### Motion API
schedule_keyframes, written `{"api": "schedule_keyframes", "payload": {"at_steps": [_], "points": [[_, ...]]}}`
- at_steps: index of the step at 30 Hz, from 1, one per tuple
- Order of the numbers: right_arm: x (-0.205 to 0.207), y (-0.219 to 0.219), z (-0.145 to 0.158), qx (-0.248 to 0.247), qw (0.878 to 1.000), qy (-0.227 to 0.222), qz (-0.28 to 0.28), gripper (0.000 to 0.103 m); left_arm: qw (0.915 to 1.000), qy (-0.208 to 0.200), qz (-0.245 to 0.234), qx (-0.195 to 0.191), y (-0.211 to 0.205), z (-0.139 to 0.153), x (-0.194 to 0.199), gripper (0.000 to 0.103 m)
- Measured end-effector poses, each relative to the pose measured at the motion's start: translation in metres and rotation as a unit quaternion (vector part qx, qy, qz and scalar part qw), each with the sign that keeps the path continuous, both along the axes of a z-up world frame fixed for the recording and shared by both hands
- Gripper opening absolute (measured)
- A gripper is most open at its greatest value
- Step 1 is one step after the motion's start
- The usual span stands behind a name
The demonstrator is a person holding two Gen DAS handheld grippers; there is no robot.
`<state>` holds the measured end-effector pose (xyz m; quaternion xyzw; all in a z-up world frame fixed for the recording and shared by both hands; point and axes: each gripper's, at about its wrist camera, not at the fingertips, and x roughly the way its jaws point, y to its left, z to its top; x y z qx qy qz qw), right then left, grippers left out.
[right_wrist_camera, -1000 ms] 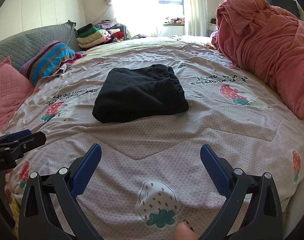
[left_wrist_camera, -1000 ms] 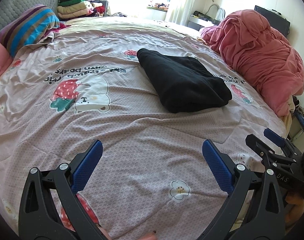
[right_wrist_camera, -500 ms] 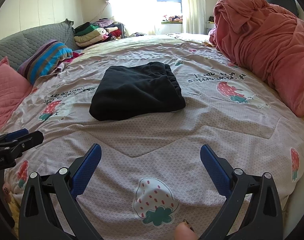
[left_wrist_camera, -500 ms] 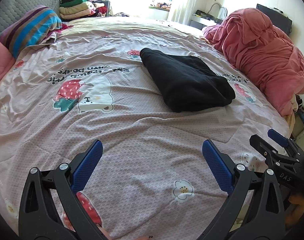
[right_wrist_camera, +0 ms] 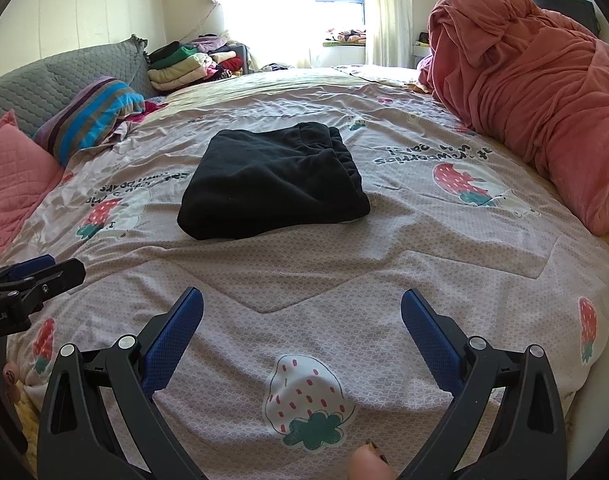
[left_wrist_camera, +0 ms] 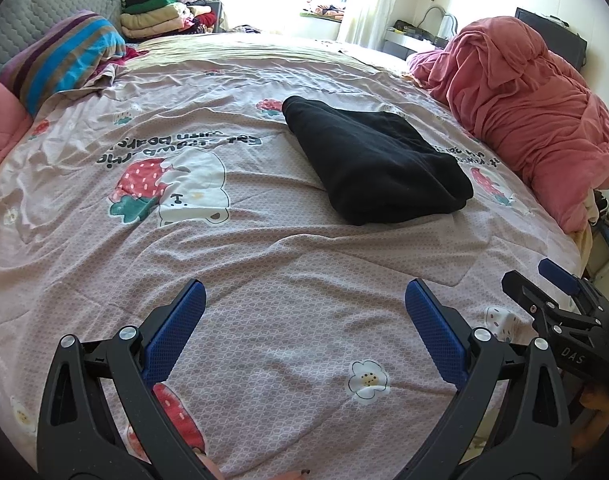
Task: Fold small clothes
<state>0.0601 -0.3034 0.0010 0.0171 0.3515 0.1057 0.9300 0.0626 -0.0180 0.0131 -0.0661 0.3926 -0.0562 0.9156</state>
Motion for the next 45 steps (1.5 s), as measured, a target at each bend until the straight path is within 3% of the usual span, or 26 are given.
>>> {"api": "schedule_keyframes", "payload": {"at_steps": [45], "points": [[-0.0040, -0.0030, 0.0018, 0.000, 1.000, 0.003, -0.008, 0.099, 0.9999, 0.002, 0.000, 0.016, -0.0053, 0.0017, -0.0019, 0.094]]}}
